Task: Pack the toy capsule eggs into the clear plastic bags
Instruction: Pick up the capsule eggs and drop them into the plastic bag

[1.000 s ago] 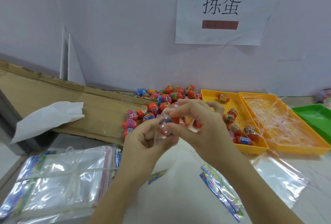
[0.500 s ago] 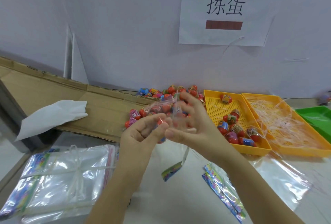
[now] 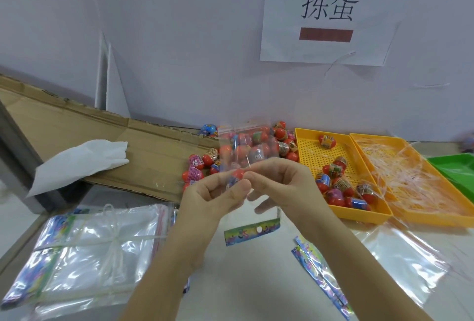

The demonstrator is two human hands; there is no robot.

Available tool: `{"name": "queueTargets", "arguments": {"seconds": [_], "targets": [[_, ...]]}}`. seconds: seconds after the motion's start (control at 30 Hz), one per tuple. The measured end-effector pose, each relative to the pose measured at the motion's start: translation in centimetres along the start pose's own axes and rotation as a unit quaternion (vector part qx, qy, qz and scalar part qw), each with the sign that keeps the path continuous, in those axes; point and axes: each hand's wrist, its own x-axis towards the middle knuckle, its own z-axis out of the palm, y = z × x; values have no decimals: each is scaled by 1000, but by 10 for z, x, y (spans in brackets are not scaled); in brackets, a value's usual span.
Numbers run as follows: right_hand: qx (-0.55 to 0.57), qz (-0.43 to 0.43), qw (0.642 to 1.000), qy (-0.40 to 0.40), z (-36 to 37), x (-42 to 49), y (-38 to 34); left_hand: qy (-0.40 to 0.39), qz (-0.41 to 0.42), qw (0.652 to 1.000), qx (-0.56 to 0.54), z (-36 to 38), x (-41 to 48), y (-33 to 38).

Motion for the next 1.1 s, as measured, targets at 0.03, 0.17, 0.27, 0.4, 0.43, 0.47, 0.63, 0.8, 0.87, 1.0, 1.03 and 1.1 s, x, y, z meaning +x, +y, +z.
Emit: {"name": "queueTargets", "arguments": {"seconds": [0.03, 0.17, 0.27, 0.4, 0.43, 0.47, 0.63, 0.8, 0.87, 1.0, 1.03, 1.1], "targets": [[1, 5, 1000, -16, -1, 2, 1, 11, 4, 1000, -14, 0, 1, 0], [99, 35, 991, 80, -11, 15, 10, 76, 17, 993, -84, -2, 4, 0], [-297, -26, 942, 154, -29, 15, 30, 88, 19, 992, -86, -4, 5, 1], [-619, 55, 781, 65, -43, 14, 53, 84, 17, 994, -70, -1, 5, 0], [-649, 69, 756, 42, -42, 14, 56, 82, 17, 994, -69, -1, 4, -1], [-668, 69, 740, 33, -41, 14, 59, 81, 17, 994, -71, -1, 4, -1], [-665, 37, 737, 117, -36, 12, 59, 79, 11, 990, -114, 0, 4, 0], [-702, 51, 708, 57, -37, 12, 60, 71, 5, 990, -118, 2, 4, 0], [-692, 47, 718, 57, -38, 12, 59, 72, 4, 991, -116, 1, 4, -1], [-713, 76, 694, 61, -41, 13, 53, 82, 4, 990, -117, -1, 5, -1], [-725, 84, 681, 49, -42, 13, 51, 82, 4, 990, -114, 0, 5, 0], [-739, 95, 666, 29, -44, 13, 47, 80, 6, 991, -108, 0, 5, 0]]}}
